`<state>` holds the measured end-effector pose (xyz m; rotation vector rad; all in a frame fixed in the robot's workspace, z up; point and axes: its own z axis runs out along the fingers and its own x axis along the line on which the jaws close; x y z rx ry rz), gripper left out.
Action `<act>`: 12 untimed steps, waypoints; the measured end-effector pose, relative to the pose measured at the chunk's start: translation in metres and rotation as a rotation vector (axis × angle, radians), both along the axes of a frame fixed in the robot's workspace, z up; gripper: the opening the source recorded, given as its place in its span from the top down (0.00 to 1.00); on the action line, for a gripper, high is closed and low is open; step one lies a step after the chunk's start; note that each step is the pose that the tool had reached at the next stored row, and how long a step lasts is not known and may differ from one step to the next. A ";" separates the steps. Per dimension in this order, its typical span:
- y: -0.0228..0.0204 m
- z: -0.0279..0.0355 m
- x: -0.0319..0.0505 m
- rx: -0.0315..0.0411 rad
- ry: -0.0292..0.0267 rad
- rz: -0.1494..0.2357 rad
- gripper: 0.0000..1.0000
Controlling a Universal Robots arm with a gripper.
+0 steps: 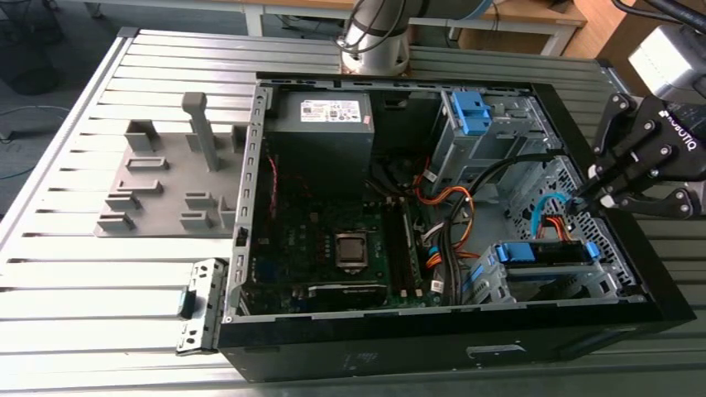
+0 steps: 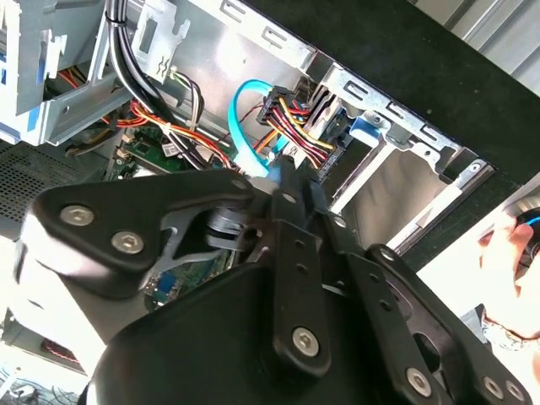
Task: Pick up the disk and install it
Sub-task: 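Insert the second disk wire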
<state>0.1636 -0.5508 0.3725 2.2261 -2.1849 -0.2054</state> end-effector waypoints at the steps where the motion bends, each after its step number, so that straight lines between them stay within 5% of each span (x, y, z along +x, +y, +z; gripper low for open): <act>1: 0.0000 0.0000 0.0000 0.0000 0.0000 0.000 0.82; 3: 0.0000 0.0000 0.0000 -0.0001 0.0000 0.000 0.69; 7: 0.0001 0.0000 0.0000 -0.0021 0.0000 0.000 0.69; 9: 0.0004 0.0001 -0.0003 -0.0231 -0.0001 0.000 0.69; 12: 0.0005 -0.0001 -0.0028 -0.0322 -0.0017 0.000 0.69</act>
